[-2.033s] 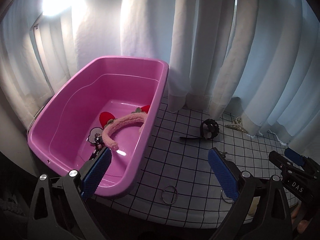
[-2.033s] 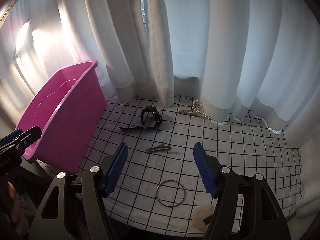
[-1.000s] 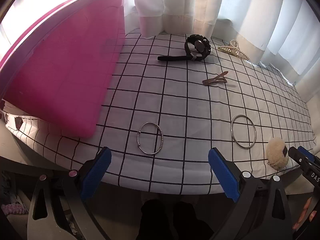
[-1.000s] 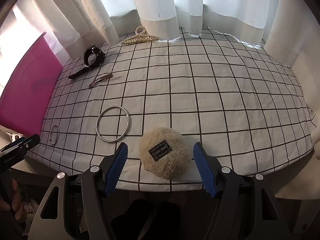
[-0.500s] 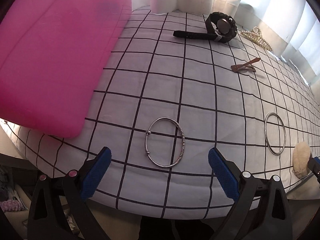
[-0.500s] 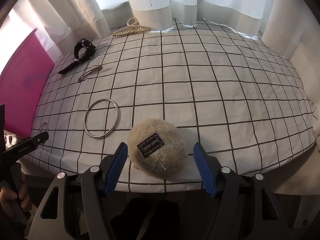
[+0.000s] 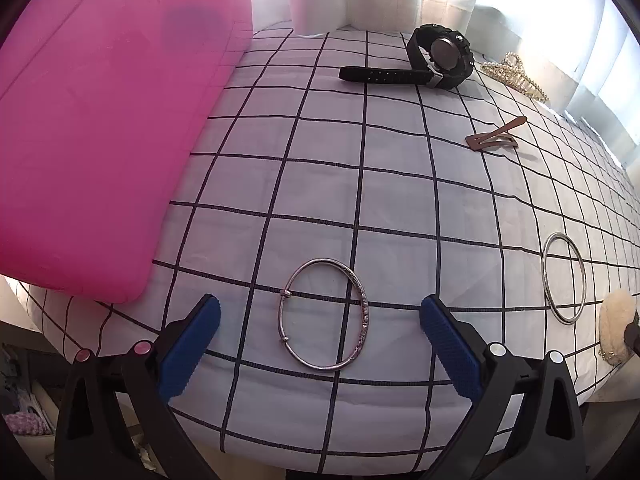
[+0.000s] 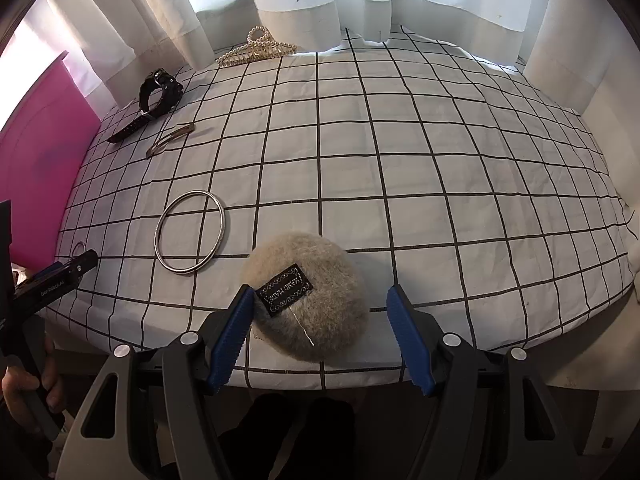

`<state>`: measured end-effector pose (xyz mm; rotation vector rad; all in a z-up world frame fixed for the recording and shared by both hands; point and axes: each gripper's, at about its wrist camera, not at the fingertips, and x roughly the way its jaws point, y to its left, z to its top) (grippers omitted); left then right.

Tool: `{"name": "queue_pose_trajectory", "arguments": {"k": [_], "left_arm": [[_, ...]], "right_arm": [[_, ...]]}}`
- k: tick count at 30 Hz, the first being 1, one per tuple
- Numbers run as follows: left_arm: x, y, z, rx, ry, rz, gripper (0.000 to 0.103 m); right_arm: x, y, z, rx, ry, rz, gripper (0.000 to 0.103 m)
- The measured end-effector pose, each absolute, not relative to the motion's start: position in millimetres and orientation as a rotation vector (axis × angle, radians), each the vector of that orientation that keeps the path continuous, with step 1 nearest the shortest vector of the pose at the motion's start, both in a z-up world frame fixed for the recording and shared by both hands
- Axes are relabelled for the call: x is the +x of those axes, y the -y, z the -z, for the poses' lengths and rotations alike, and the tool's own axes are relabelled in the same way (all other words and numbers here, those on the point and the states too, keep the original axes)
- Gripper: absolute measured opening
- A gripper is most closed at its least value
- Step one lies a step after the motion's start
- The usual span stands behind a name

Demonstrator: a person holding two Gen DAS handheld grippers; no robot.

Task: Organize jewelry
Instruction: 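Move the right tool to the beige pom-pom while the left tool approaches a silver bangle, then grasp the pom-pom with the right tool while the left tool grasps the bangle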

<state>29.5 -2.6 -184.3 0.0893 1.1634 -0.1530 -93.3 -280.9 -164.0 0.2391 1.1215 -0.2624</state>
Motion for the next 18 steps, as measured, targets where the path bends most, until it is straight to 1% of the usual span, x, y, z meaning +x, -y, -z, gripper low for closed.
{"name": "queue_pose_trajectory", "arguments": {"k": [3, 6, 12, 18], "left_arm": [[32, 5, 185, 0.088, -1.165, 0.152, 0.098], [32, 5, 185, 0.088, -1.170, 0.150, 0.098], [33, 5, 185, 0.088, -1.171, 0.152, 0.098], [33, 4, 185, 0.087, -1.172, 0.152, 0.098]], "right_arm": [[-91, 280, 165, 0.228, -1.125, 0.258, 0.065], [-87, 279, 168, 0.219, -1.139, 0.252, 0.069], [-77, 277, 178, 0.224, -1.166, 0.233, 0.072], [-70, 278, 189, 0.266, -1.192, 0.223, 0.072]]}}
